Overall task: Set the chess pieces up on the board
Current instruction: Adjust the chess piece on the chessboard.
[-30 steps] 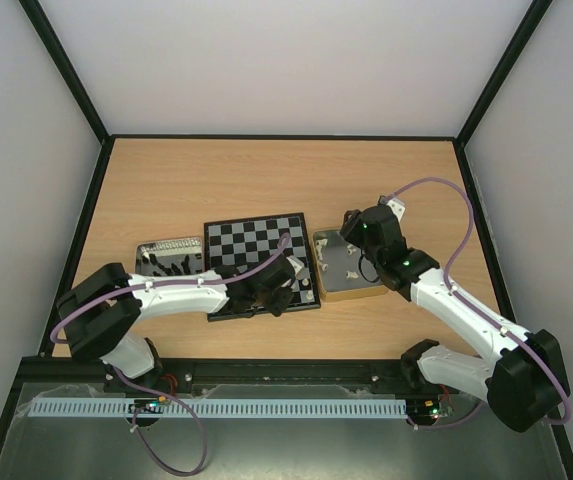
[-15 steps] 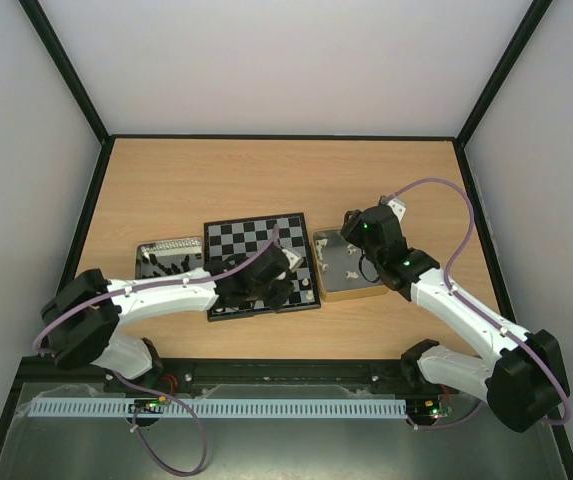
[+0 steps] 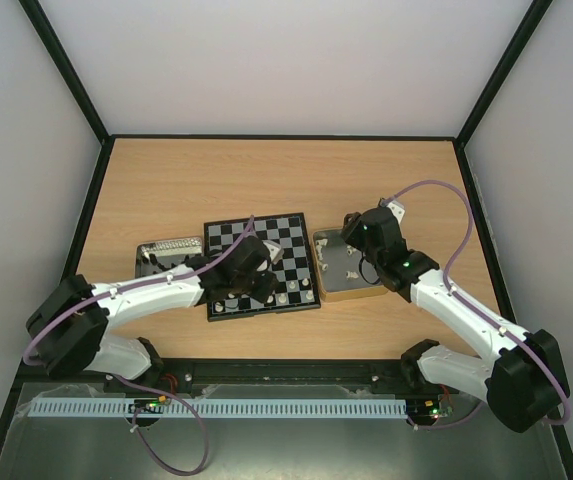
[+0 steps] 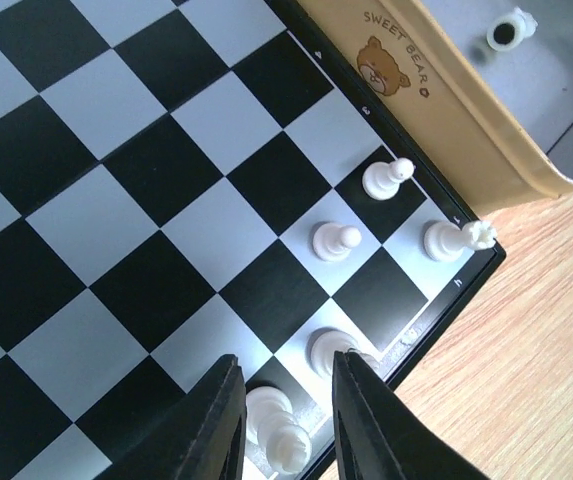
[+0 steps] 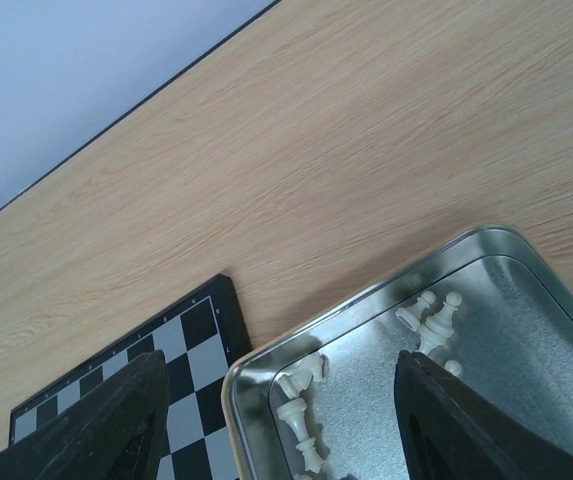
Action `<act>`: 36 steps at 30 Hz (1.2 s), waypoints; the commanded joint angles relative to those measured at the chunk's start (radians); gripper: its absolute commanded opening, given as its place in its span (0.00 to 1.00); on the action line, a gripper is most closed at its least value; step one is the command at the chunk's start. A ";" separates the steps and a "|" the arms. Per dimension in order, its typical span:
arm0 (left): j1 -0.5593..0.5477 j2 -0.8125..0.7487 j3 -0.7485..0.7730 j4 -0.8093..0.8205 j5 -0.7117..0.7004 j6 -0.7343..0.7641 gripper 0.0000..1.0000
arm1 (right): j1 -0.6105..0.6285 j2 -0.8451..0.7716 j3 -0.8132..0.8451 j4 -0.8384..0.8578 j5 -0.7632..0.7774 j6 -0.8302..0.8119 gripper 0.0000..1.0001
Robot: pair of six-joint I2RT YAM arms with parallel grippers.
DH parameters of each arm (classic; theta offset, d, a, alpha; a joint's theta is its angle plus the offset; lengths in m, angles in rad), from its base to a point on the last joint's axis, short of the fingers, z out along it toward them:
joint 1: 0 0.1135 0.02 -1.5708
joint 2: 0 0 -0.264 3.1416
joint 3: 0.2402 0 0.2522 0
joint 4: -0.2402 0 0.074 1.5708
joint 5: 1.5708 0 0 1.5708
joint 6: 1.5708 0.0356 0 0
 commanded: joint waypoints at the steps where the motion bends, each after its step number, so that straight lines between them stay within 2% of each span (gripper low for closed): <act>1: 0.009 0.013 -0.006 -0.014 0.046 -0.011 0.27 | -0.006 -0.003 -0.008 0.003 0.004 0.014 0.61; 21: 0.008 0.069 0.006 -0.061 0.061 -0.009 0.12 | -0.009 0.001 -0.012 0.007 0.000 0.016 0.61; 36: 0.008 0.073 0.013 -0.075 0.087 -0.003 0.09 | -0.010 0.005 -0.013 0.012 -0.004 0.017 0.61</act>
